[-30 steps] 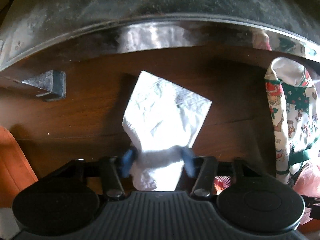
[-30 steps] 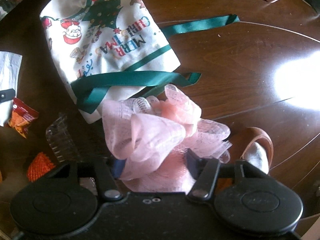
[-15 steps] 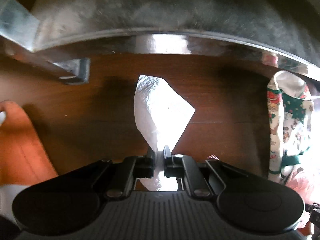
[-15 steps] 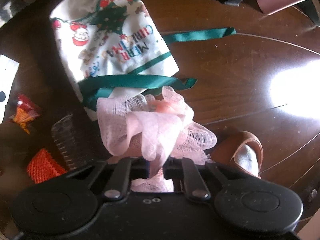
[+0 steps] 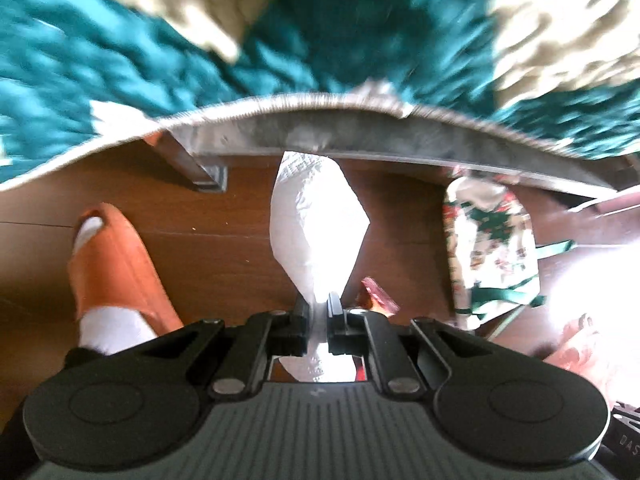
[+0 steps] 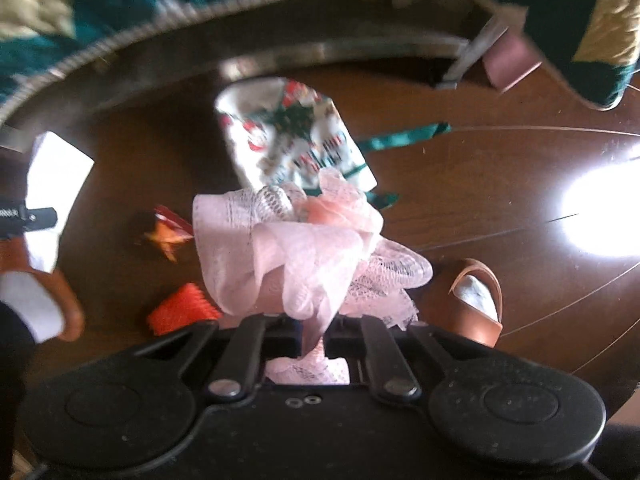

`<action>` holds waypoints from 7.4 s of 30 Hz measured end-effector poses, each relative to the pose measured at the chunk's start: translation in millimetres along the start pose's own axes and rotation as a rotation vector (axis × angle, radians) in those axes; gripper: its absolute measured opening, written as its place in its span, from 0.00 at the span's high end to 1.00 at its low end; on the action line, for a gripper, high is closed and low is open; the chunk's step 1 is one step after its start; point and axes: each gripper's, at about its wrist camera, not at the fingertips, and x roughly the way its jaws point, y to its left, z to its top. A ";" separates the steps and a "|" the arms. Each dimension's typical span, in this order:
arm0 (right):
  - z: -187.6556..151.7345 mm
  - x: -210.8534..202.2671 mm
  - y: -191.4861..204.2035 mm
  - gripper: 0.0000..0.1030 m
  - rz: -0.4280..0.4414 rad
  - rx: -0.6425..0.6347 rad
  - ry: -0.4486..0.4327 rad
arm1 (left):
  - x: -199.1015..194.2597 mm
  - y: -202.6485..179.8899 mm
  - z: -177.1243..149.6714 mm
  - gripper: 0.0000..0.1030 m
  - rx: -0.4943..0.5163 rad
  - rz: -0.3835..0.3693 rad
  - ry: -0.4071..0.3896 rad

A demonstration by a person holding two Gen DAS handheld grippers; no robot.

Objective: Collect trash
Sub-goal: 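Lift pink pouf and foil sheet in both tools up over the wastebasket, then open both tools to drop pouf and foil into the wastebasket, then lower both tools back down to the remaining trash on the floor, then close right tool on clear plastic container while left tool grasps red snack wrapper, then lift clear container and snack wrapper in both tools up over the teal wastebasket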

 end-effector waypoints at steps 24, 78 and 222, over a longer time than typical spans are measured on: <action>-87.8 -295.2 -3.4 0.93 0.280 -0.177 -0.579 | -319.4 -6.4 -73.8 0.92 -0.002 -0.160 -0.506; 151.8 -448.8 168.6 0.82 0.352 -0.455 -0.847 | -419.3 19.9 194.9 0.91 0.022 -0.052 -0.635; 4.7 124.1 87.1 0.58 0.011 -0.342 0.135 | 109.1 -14.3 -14.6 0.70 -0.065 -0.024 0.186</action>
